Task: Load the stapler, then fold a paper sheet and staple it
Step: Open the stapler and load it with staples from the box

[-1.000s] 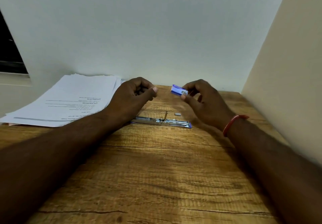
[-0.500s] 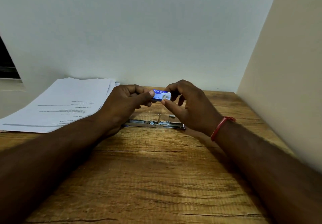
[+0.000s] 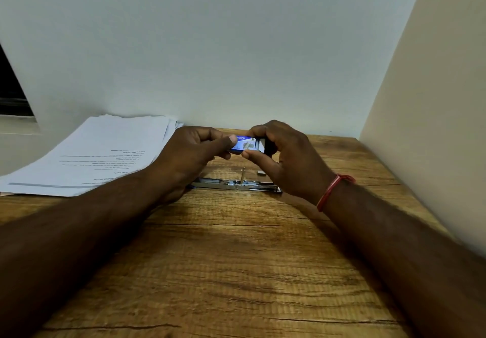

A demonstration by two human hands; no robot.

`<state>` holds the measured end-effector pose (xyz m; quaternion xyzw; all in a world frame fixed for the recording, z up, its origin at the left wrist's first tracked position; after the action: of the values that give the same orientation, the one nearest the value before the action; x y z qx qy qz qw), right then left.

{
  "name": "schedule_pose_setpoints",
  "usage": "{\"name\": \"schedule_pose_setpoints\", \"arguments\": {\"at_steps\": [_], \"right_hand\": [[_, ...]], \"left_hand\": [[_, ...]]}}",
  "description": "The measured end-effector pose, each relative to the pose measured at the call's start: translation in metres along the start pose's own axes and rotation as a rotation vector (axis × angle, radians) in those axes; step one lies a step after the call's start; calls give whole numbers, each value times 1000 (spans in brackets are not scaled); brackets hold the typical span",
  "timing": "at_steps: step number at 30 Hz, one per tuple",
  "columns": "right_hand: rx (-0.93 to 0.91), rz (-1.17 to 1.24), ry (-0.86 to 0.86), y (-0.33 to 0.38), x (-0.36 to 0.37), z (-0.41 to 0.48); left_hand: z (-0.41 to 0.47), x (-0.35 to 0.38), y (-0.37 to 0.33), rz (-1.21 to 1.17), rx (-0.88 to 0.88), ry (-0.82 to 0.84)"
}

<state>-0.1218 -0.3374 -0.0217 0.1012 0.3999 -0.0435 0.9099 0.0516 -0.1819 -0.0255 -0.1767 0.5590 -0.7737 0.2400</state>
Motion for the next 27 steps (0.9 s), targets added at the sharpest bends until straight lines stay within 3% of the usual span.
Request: {"name": "schedule_pose_setpoints", "arguments": {"at_steps": [11, 16, 21, 27], "right_hand": [[36, 8, -46, -5, -4, 0], [66, 58, -36, -4, -8, -1], [22, 132, 46, 1, -19, -4], [33, 333, 408, 5, -36, -4]], "left_hand": [[0, -4, 1, 32, -11, -41], [-7, -4, -3, 127, 128, 37], [-11, -7, -18, 524, 362, 258], [-14, -13, -31, 586, 305, 578]]}}
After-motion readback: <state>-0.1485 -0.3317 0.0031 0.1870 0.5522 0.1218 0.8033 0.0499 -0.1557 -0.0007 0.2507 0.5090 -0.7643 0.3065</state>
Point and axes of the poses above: each hand's wrist, its own z-axis towards the middle knuckle, its own x-axis out of the palm, y = z × x, the point moved 1 cm from there along z, towards the middle knuckle, and after that the axes turned 11 degrees about -z, right-handed, at the moved point
